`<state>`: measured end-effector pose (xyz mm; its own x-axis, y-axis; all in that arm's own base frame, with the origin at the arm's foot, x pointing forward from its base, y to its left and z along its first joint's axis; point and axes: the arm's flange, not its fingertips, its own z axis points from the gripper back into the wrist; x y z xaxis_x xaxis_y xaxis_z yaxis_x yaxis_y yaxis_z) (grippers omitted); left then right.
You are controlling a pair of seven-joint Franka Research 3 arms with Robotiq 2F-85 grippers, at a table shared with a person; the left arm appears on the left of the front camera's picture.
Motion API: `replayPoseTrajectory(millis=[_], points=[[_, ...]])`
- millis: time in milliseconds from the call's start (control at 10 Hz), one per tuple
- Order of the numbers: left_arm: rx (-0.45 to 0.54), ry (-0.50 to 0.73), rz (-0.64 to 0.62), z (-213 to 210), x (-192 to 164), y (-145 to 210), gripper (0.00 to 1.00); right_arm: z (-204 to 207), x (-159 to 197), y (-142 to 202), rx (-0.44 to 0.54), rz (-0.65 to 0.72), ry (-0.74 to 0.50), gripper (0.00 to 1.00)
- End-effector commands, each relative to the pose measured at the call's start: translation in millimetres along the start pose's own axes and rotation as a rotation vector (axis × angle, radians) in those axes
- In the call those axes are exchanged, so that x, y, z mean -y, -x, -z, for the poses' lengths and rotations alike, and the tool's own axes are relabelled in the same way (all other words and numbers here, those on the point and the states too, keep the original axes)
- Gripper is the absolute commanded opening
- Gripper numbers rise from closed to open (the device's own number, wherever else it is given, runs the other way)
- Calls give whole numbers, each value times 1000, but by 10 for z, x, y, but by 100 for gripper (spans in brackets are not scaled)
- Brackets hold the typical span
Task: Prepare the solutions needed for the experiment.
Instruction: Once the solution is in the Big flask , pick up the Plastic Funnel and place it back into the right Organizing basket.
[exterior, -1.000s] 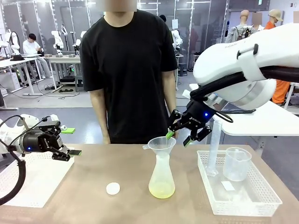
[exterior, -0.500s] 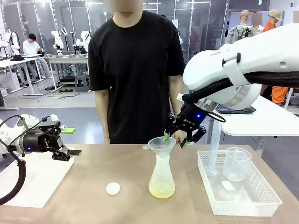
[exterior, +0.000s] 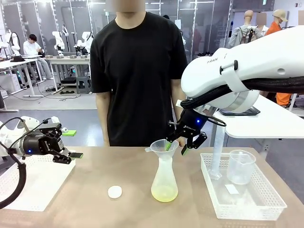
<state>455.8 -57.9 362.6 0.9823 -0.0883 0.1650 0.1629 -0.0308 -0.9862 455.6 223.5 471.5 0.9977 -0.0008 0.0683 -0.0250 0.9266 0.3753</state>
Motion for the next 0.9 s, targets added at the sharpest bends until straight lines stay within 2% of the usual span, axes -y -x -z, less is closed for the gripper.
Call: replayPoseTrajectory(millis=[0, 400, 800], points=[[9, 15, 5, 12, 24, -14, 100, -21, -116, -40, -10, 35, 34, 36], [9, 15, 5, 12, 24, -14, 100, -26, -112, -58, -22, 43, 41, 0], [9, 15, 5, 12, 24, -14, 100, -9, -86, -38, -17, 47, 38, 0]])
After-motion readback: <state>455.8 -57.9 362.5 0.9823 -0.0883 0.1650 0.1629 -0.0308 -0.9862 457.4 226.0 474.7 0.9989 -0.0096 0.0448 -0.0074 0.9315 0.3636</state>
